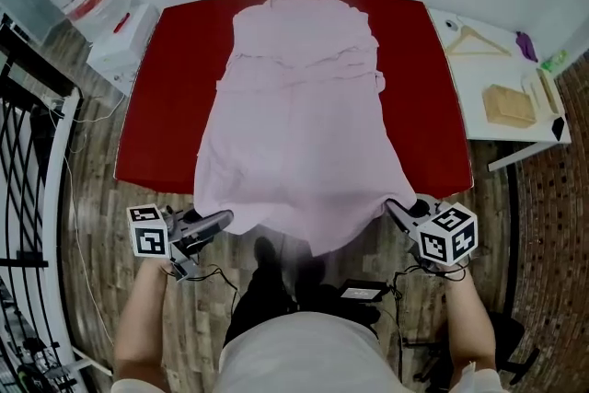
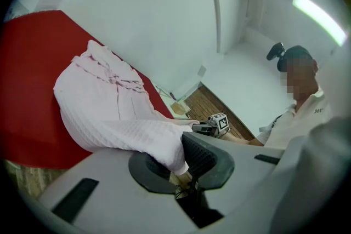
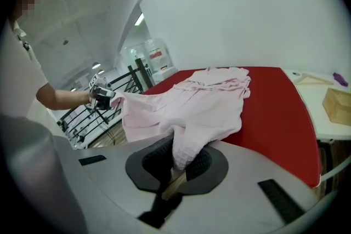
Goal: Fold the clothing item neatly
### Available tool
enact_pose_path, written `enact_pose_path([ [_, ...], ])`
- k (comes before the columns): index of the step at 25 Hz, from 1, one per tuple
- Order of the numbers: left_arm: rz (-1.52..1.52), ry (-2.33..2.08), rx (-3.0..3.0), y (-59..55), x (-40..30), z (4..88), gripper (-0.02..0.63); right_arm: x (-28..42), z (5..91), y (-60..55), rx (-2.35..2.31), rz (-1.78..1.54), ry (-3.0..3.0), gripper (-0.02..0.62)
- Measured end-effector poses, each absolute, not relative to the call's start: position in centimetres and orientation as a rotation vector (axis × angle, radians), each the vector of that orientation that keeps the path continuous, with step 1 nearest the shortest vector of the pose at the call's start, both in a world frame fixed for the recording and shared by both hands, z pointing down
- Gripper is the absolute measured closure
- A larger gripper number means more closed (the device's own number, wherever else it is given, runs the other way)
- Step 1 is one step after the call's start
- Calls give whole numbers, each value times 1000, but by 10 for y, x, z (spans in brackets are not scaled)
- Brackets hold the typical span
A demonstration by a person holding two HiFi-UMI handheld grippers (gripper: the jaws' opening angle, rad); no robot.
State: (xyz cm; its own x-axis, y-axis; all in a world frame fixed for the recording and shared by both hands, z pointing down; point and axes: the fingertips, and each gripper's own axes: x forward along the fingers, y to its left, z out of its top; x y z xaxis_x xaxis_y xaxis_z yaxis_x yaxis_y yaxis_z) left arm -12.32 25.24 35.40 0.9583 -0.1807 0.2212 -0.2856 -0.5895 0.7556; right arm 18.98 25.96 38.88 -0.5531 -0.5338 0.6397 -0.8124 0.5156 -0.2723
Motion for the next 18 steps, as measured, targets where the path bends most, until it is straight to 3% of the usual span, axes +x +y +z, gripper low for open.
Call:
enact_pose_path([
  [18, 151, 45, 2509, 159, -147, 245, 571, 166, 276, 157, 1292, 589, -2265, 571],
])
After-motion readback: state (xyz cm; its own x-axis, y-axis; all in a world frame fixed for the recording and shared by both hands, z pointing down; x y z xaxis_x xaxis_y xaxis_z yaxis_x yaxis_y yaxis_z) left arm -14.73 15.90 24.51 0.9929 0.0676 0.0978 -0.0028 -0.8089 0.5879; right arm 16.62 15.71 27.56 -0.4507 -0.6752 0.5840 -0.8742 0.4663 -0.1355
